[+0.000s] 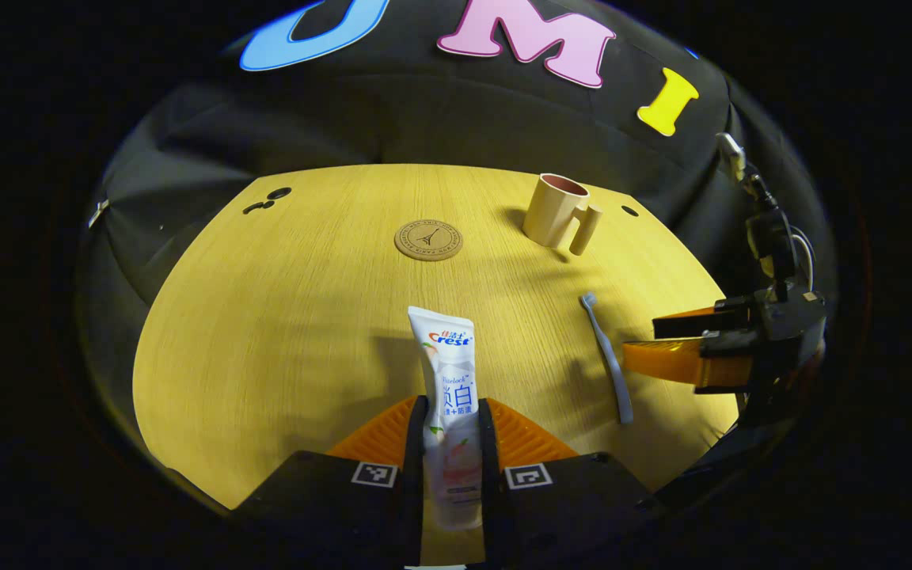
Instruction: Put the toothbrush and toothpaste on the desktop into the cup, then pick up the cup and place it on the coaster on the desktop.
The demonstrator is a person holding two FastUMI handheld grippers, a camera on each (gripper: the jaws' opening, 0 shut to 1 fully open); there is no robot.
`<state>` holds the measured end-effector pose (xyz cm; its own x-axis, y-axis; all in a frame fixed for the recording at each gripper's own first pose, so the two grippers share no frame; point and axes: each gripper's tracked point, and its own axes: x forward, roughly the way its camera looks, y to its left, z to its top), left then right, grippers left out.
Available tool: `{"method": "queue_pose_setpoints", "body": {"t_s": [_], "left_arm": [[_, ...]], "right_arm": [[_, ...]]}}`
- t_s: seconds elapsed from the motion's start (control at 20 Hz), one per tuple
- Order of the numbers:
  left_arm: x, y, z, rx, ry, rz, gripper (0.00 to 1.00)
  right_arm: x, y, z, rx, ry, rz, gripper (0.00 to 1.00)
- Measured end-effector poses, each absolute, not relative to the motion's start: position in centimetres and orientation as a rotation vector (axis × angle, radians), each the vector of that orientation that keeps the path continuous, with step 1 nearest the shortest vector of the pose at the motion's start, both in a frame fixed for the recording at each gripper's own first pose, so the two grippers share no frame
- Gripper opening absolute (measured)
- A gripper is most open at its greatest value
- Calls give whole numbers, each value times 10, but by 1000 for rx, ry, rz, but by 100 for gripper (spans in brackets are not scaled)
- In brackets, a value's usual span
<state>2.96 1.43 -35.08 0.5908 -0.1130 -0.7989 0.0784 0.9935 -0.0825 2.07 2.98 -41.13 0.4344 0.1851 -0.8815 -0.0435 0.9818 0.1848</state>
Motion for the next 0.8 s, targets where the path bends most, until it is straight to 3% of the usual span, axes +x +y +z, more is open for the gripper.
{"method": "queue_pose_setpoints", "body": {"t_s": [0.25, 0.3, 0.4, 0.55, 0.65, 0.8], "left_arm": [[14, 10, -359, -16, 935, -127, 40], [13, 8, -358, -31, 930, -130, 35], [11, 7, -356, -58, 927, -133, 40], [13, 10, -352, -48, 923, -139, 35], [18, 8, -347, -35, 906, -153, 35], [26, 6, -338, -33, 896, -174, 35]], "right_arm": [[19, 42, -432, 152, 1185, 94, 98], [20, 41, -435, 131, 1192, 82, 97], [23, 39, -438, 91, 1192, 66, 95], [25, 38, -440, 61, 1211, 38, 92], [27, 40, -443, 76, 1231, 5, 84], [32, 41, -443, 95, 1249, -35, 61]]}}
